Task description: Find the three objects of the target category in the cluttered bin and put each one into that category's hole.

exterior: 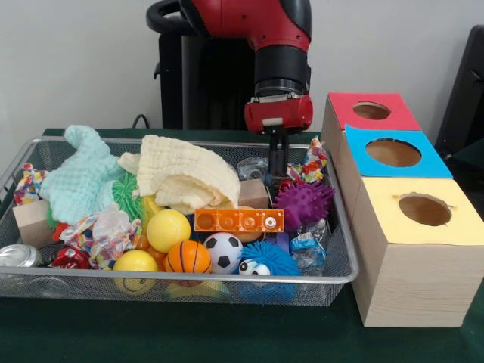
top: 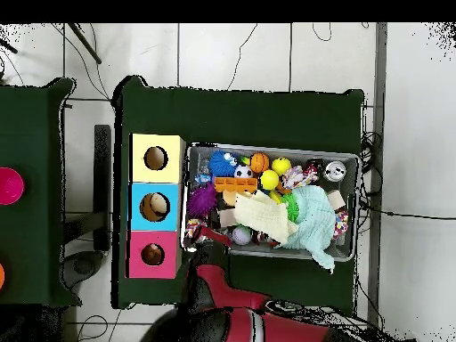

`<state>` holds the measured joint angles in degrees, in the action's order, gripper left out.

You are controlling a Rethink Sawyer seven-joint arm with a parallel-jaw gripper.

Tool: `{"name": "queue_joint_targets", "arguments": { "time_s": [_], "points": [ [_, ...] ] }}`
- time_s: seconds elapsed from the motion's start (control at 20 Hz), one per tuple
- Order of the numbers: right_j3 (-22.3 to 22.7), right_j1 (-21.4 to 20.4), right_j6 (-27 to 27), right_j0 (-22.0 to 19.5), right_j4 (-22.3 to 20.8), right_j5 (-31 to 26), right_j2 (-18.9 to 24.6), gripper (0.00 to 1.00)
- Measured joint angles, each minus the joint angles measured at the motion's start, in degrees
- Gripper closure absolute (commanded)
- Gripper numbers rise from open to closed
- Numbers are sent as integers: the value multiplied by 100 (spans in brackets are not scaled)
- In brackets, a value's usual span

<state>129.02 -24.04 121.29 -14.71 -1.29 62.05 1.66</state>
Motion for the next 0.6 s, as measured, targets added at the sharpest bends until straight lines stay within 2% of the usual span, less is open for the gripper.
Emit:
{"name": "queue_joint_targets", "arguments": {
  "time_s": [0.05,0.1,0.25,0.45,0.6],
  "points": [
    [2,-1,0,158,213,254,-122,100],
    [2,-1,0,489,659,822,-375,100],
    [2,-1,0,882,1166,1517,-690,100],
    [4,-3,0,1100,1347,1814,-992,100],
    [-11,-14,0,966,1087,1619,-1023,100]
  ]
}}
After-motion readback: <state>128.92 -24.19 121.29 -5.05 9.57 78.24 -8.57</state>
